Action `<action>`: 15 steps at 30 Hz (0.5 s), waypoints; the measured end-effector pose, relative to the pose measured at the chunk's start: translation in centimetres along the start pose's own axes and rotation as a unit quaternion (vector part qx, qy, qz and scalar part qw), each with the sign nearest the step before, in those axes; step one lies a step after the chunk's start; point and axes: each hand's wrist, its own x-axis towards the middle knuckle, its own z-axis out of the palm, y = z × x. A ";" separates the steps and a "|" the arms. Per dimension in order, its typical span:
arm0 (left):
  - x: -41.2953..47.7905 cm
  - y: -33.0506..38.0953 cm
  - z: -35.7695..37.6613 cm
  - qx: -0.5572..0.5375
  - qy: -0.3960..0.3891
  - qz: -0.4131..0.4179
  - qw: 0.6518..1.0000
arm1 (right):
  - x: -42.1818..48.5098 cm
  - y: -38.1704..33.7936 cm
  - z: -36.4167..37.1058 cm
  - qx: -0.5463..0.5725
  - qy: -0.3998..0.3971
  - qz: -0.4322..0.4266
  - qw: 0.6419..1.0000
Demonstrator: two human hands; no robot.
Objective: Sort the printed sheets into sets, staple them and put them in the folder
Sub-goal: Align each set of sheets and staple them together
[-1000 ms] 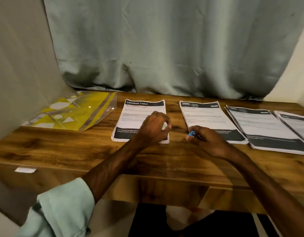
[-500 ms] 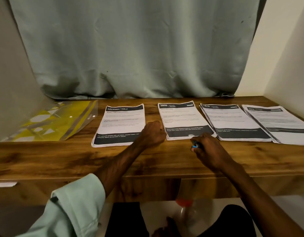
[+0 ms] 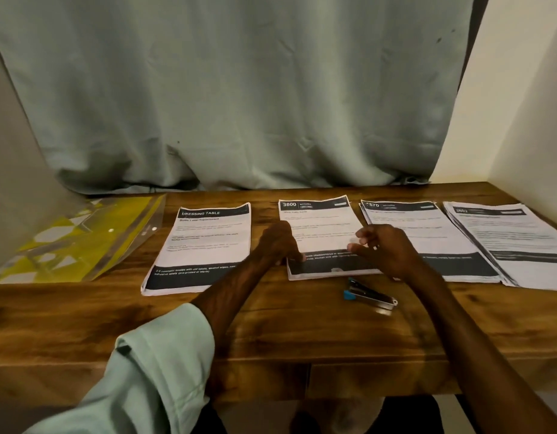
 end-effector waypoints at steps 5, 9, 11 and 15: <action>0.5 1.4 0.1 0.017 -0.018 -0.066 0.997 | 5.8 0.8 0.8 -0.104 -0.045 0.057 0.992; 1.0 2.2 0.4 0.029 -0.033 -0.118 0.992 | 8.9 1.1 1.5 -0.111 -0.044 0.046 0.992; 1.3 2.5 0.5 0.033 -0.039 -0.134 0.990 | 10.6 0.9 1.6 -0.128 -0.048 0.049 0.989; 1.4 2.7 0.7 0.060 -0.030 -0.125 0.990 | 13.4 0.6 2.2 -0.192 -0.050 0.082 0.977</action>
